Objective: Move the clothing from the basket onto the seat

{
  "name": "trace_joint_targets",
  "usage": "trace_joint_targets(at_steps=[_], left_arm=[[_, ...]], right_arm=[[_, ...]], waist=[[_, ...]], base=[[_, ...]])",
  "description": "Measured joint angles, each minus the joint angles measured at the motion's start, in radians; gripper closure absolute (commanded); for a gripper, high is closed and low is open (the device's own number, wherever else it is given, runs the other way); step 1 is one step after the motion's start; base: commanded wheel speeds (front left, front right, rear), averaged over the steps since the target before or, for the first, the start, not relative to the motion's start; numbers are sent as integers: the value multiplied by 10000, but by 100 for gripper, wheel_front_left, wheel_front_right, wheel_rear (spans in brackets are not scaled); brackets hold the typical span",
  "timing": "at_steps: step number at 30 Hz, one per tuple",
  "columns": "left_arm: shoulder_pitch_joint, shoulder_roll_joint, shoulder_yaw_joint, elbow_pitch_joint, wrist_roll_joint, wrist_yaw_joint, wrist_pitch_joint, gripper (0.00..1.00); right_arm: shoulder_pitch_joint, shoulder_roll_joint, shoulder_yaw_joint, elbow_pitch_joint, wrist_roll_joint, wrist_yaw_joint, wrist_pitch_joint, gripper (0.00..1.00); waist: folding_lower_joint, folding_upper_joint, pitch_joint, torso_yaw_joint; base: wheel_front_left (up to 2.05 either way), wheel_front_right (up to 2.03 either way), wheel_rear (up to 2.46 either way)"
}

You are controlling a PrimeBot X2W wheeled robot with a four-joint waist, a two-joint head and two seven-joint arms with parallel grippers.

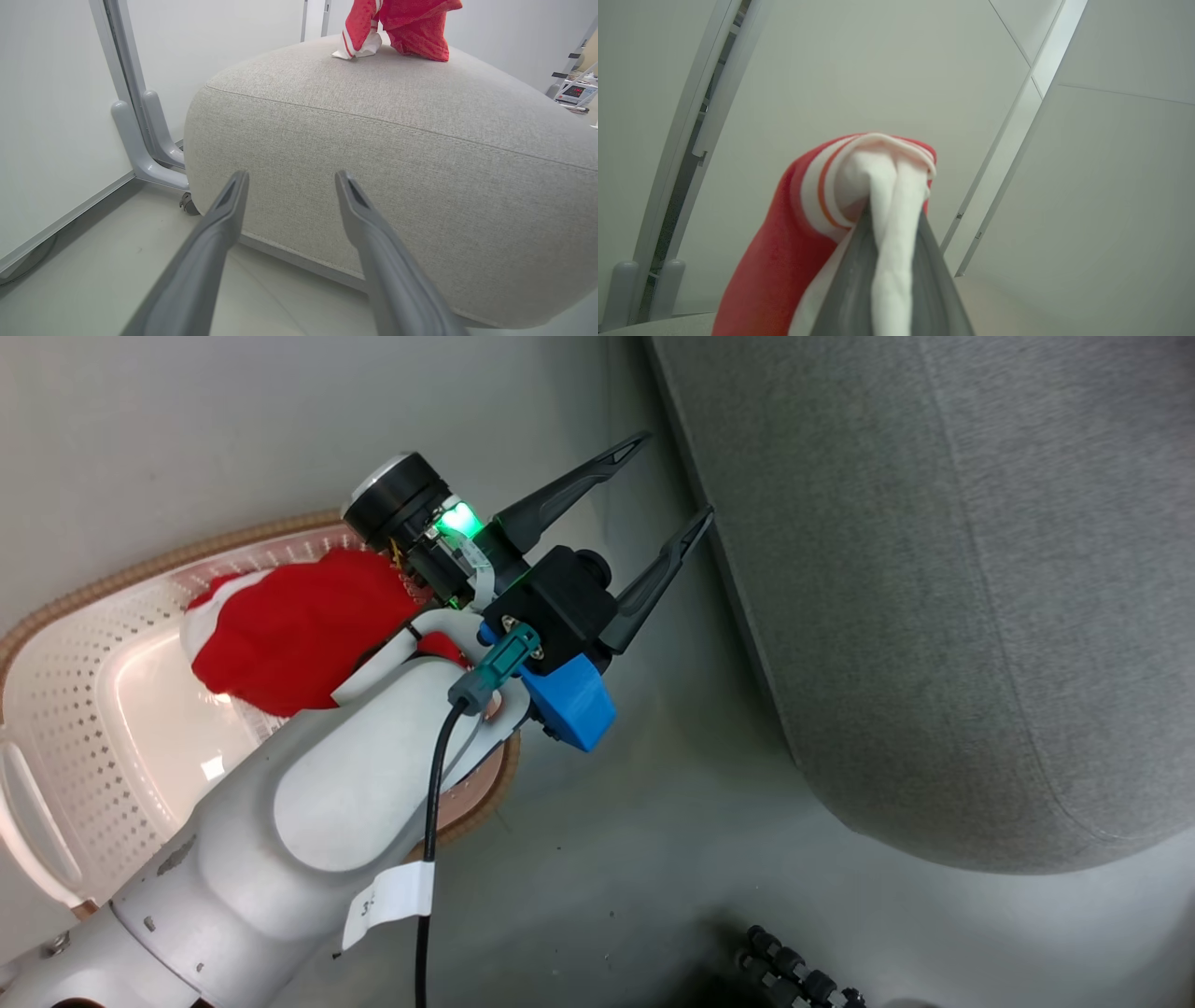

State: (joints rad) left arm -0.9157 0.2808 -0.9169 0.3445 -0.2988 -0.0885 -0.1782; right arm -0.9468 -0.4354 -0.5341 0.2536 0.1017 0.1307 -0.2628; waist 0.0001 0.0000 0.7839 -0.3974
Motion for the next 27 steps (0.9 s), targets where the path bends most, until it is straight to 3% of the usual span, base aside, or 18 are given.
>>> trace_joint_targets(at_steps=[9,22,23,24,25,27], left_arm=[[-140,81,-86,-422,46,69,111,0],[-249,368,-125,-673,56,182,142,0],[-248,384,-132,-675,52,186,140,0],[-243,401,-136,-671,44,188,130,0],[-235,418,-140,-656,21,190,92,0],[-192,405,-153,-629,-6,213,19,0]], right_arm=[[543,485,-128,1944,-219,0,0,100],[1259,2021,-17,3618,-477,0,2,100],[1283,2075,-21,3632,-479,0,2,67],[1322,2130,-21,3609,-479,2,2,67],[1366,2180,-10,3542,-487,0,2,0],[1572,2215,36,3266,-566,0,2,0]], waist=[[0,0,711,286],[-1,0,1031,372],[-1,-1,1012,360],[-1,0,978,345],[-1,0,929,330],[-1,0,782,313]], base=[[0,0,0],[0,0,0],[0,0,0],[0,0,0],[0,0,0],[0,0,0]])
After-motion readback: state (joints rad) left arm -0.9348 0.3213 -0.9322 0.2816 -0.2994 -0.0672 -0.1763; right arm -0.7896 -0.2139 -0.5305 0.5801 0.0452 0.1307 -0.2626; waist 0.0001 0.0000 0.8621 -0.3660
